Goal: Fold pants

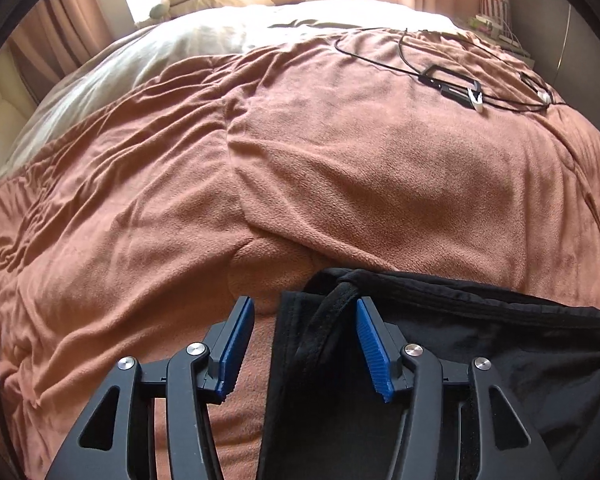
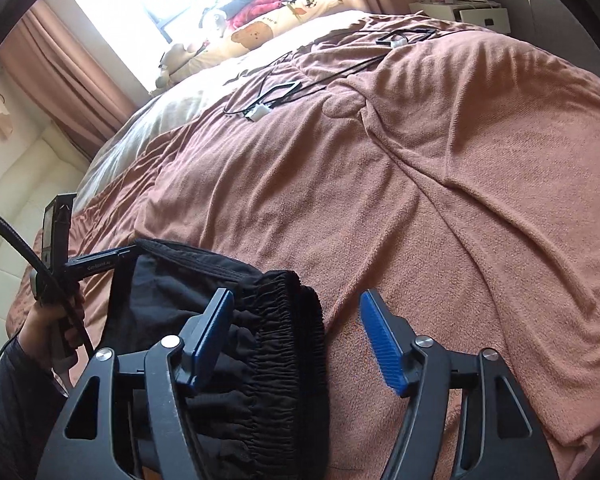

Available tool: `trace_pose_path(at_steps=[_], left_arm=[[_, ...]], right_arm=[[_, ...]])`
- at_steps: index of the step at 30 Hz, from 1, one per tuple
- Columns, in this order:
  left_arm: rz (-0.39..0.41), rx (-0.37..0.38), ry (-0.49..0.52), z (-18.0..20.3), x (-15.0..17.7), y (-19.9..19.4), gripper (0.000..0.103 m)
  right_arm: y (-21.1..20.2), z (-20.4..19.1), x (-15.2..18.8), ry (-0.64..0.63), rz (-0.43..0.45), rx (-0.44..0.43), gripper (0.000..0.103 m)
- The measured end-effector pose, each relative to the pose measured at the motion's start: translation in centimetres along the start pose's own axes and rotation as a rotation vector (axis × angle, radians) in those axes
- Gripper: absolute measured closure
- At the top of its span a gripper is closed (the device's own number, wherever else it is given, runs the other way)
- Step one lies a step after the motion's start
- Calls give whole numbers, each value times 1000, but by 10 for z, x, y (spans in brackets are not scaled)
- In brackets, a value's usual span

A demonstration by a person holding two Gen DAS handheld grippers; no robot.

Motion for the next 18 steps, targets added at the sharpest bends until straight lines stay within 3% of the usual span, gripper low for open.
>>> trace_pose_path(at_steps=[9, 18], left_arm=[[18, 16, -72, -30, 18, -53, 47], [31, 22, -109, -52, 55, -102, 42]], right_arm=[[-17, 7, 17, 38, -22, -60, 38], [-44, -9, 26, -8, -18, -4, 38]])
Point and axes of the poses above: each gripper's, at about its wrist camera, not at the fingertips, and y roughly the way its jaws point, z to its right, x to its underside, the point moved 5 cm from there along y, roughly the way its jaws point, and after that the axes turned 12 degrees about -y, right-handed, at the moved point
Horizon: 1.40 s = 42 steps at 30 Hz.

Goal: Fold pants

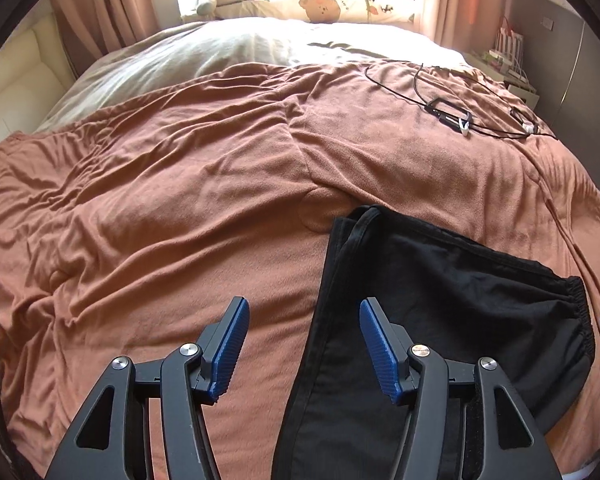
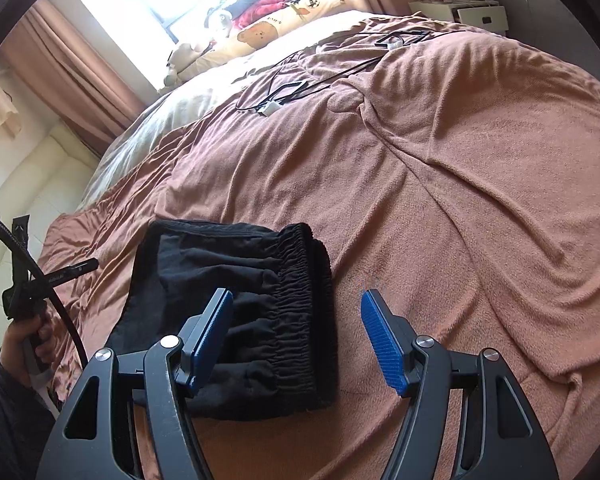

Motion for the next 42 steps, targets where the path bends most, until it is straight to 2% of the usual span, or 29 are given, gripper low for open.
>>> trace_pose_path(at_steps=[9, 18, 21, 29, 37, 42], left_arm=[[-5, 28, -49, -22, 34, -29, 41], [-47, 58, -108, -37, 80, -42, 41], [-63, 83, -132, -41, 94, -43, 41], [-133, 116, -145, -43, 127, -28, 41], [-179, 129, -144, -44, 134, -4, 41], [-202, 143, -146, -43, 135, 12, 41]], right_arm=[[-17, -23, 12, -18, -19, 0, 38], [-26, -17, 34, 48, -53, -47, 38], [-23, -13, 38, 93, -64, -89, 38], [-8, 8, 50, 219, -99, -196, 38], [19, 19, 52, 283, -112, -293, 38], [35, 29, 52, 305, -99, -283, 38]])
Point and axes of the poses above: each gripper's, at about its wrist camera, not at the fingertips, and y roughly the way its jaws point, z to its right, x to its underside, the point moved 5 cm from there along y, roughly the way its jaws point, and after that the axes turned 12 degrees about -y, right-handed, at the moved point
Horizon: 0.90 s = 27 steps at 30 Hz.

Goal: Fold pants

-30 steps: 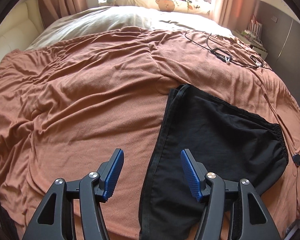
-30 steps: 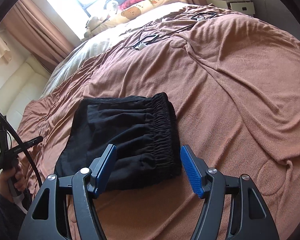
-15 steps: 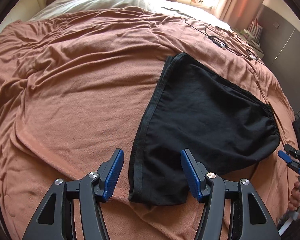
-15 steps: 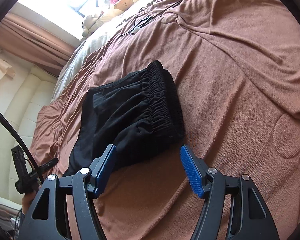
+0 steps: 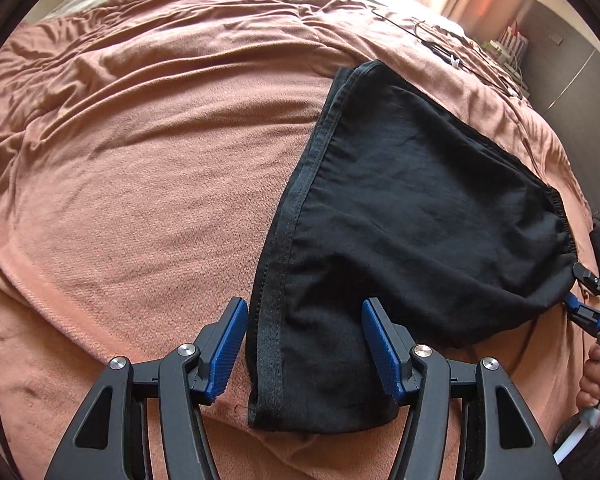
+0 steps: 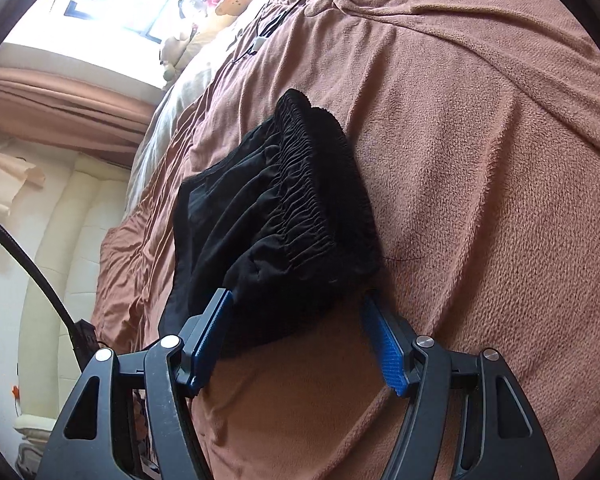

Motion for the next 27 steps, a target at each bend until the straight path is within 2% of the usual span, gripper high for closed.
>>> trace_pose_path(at_steps=[1, 5, 11, 18, 23, 27], left_arm=[[-3, 4, -1, 0, -1, 3, 41], [-12, 2, 9, -1, -2, 14, 41], [-30, 0, 8, -4, -5, 18, 41], [-94, 68, -88, -14, 2, 12, 42], [-144, 136, -123, -16, 15, 5, 48], [-153, 128, -120, -18, 23, 2, 49]], right_arm=[[1, 2, -1, 6, 9, -5, 39], [6, 5, -2, -3, 21, 29, 59], [4, 2, 0, -1, 31, 33, 70], [-1, 1, 0, -3, 47, 44, 76], [-2, 2, -1, -2, 59, 42, 78], [-4, 3, -1, -4, 62, 40, 78]])
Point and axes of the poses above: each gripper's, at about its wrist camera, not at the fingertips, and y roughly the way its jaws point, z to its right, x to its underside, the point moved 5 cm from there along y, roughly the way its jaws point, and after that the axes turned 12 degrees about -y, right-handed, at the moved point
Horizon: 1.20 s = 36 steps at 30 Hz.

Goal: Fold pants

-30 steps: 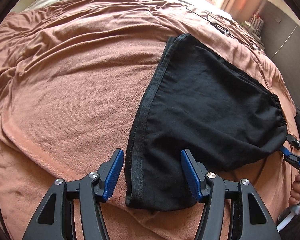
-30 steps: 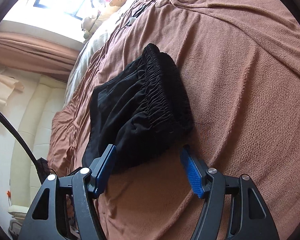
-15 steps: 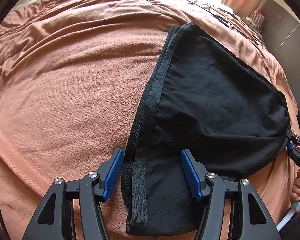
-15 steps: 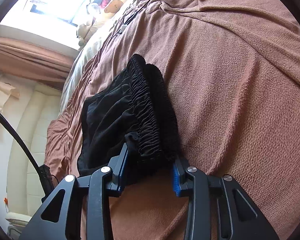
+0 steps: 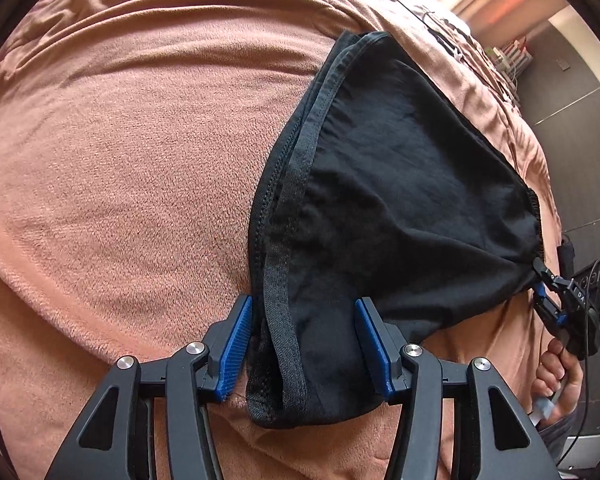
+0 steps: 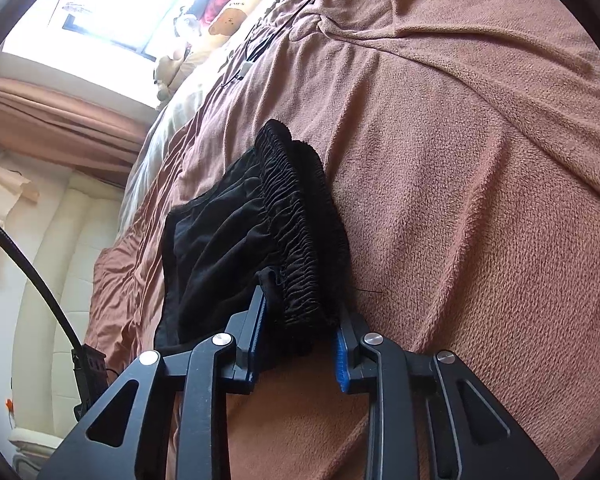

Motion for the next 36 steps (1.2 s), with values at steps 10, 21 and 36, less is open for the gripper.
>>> trace_pose_path(at_steps=[10, 21, 36], left_arm=[[45, 28, -25, 1, 7, -17, 98], [82, 80, -49, 0, 49, -71, 98], [113, 126, -134, -29, 143, -107, 98]], right_arm=[[-8, -7, -3, -22, 15, -35, 81], [-30, -18, 9, -69, 8, -45, 82], [-68, -31, 50, -154, -67, -49, 82]])
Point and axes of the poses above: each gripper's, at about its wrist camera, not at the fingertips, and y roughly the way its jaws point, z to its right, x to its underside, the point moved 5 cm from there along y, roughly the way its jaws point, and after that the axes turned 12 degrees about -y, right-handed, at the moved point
